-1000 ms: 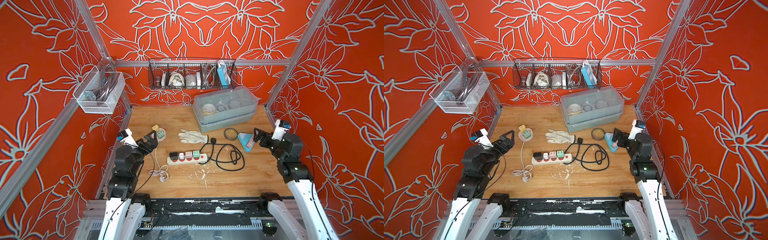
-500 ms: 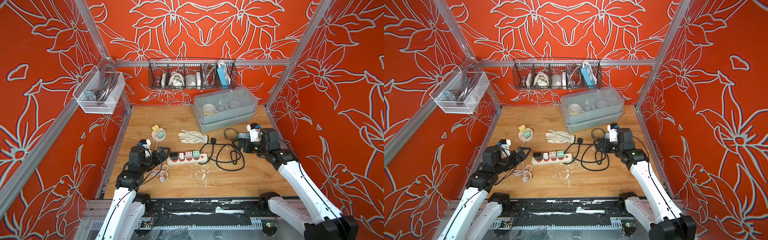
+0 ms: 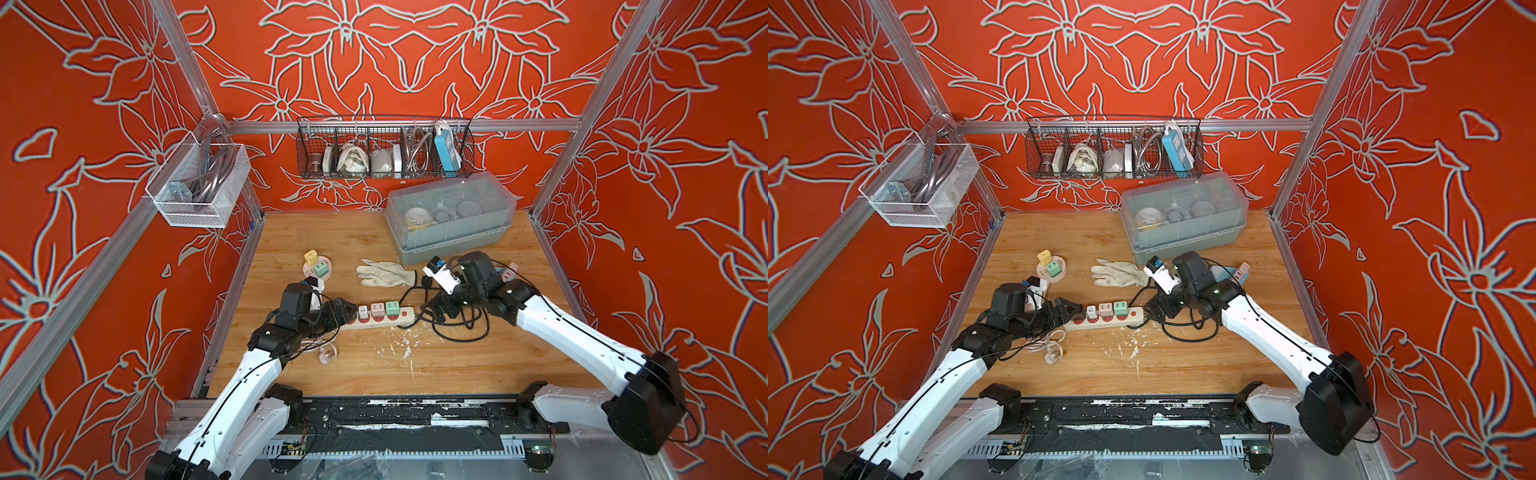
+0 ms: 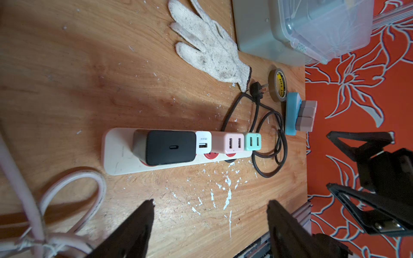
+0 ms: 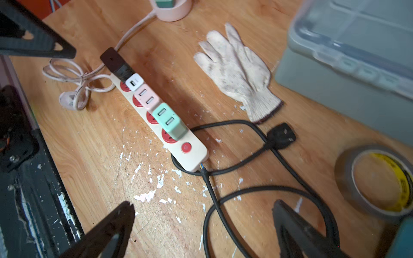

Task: Pull the plug off the socket
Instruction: Remove the plug from the socket.

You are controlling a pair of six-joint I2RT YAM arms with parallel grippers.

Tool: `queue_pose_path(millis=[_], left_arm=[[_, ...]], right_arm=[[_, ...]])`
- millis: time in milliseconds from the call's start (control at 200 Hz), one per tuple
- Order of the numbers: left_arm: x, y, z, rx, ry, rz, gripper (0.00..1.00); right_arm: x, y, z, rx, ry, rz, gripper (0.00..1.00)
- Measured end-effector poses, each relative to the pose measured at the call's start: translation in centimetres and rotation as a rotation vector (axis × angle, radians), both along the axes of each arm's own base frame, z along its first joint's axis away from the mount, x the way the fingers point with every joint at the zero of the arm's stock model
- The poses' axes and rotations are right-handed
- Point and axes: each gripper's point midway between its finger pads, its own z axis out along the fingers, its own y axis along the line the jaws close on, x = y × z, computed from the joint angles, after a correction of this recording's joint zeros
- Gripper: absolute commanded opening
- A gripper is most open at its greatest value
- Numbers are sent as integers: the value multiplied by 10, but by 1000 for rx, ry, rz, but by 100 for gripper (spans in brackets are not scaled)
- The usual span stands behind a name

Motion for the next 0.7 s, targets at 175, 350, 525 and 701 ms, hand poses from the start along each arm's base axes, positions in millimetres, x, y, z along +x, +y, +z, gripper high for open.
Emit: queue_pose_path(millis=[175, 350, 525, 701], left_arm=[[-1, 1, -17, 2, 55, 25, 75], [0, 2, -21, 9, 69, 31, 73], [1, 6, -21, 27, 60, 54, 73], [4, 12, -23, 29, 45, 105, 86]], right_arm=[[0, 39, 7, 7, -61, 251, 81], [8, 64, -14, -39, -61, 431, 75], [13, 78, -42, -105, -35, 547, 72], [6, 87, -59, -142, -36, 629, 68]])
